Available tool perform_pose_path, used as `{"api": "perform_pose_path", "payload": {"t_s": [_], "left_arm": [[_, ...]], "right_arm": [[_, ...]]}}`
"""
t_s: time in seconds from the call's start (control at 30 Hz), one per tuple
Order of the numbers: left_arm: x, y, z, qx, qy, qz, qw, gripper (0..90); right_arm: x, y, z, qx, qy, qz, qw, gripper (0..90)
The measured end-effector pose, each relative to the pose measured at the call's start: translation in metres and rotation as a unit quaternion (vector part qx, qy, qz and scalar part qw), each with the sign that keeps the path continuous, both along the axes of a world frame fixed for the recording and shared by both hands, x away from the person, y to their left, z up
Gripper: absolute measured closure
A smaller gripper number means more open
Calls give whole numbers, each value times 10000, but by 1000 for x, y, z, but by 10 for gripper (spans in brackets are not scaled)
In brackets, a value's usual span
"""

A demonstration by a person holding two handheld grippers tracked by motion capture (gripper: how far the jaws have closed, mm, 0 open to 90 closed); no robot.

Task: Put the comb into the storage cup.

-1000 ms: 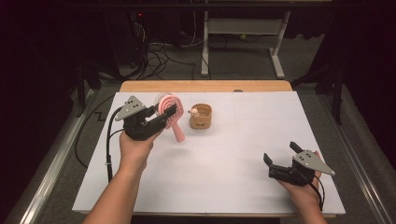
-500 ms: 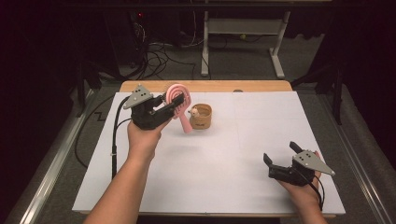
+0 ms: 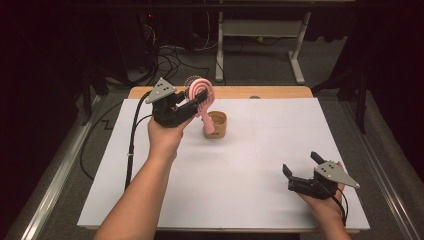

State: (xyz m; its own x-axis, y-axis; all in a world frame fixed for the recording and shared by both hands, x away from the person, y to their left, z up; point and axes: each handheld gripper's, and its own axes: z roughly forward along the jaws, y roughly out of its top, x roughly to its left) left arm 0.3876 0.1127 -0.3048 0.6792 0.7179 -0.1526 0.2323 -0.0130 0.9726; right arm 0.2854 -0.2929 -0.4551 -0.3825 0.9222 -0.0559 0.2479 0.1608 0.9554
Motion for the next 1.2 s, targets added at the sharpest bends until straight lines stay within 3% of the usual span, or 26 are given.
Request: {"api": "perform_pose_path", "payload": {"t_s": [0.7,1.2], "left_arm": [[27,-29,9,17,4,-27,10000,635],[36,-43,16,53,-126,29,9999,635]], "right_arm": [[-2,2,1,6,-43,66,10000,4],[-3,1,2,47,-39,51,10000,4]]}}
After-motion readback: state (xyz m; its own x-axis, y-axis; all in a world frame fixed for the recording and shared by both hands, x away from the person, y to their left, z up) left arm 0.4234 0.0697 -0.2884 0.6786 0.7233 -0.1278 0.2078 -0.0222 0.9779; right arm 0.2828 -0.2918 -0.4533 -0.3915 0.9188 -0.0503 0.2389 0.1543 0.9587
